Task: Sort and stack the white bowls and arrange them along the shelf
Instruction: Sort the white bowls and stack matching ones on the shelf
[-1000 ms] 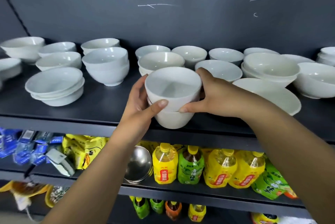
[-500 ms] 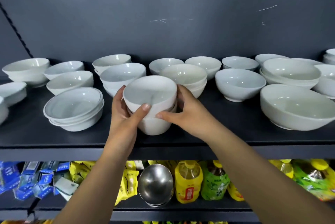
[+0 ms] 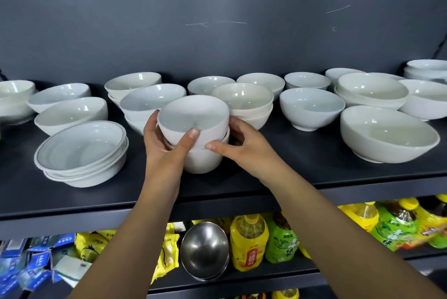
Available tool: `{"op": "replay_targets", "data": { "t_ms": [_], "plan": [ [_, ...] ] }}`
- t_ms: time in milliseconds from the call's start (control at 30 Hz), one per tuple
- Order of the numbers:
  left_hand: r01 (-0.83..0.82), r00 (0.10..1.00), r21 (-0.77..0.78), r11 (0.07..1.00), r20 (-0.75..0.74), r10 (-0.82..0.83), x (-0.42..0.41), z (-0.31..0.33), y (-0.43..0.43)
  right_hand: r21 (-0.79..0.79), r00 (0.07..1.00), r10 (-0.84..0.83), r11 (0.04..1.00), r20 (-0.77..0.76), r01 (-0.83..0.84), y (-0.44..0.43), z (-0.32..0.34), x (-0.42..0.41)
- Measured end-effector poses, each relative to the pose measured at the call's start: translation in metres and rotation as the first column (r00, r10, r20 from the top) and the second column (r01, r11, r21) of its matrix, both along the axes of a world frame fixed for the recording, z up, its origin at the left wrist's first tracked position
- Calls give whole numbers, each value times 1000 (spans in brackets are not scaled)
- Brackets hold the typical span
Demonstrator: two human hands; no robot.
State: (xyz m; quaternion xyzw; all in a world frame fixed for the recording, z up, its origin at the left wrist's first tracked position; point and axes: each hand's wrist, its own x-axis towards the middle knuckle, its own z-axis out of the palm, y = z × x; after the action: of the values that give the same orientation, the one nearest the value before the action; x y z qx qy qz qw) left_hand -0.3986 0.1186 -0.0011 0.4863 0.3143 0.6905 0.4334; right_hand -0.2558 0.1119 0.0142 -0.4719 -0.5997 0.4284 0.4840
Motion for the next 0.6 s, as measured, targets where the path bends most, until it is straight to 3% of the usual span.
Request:
{"op": "replay_targets", "data": {
  "t_ms": [433, 600],
  "plan": [
    [-129, 982, -25, 991, -140, 124, 15, 1, 5, -98, 996, -52, 993, 70, 59, 5, -1, 11],
    [-403, 802, 34, 915, -469, 370, 18, 1, 1, -40, 987, -86, 995, 134, 92, -3, 3, 21]
  ]
}}
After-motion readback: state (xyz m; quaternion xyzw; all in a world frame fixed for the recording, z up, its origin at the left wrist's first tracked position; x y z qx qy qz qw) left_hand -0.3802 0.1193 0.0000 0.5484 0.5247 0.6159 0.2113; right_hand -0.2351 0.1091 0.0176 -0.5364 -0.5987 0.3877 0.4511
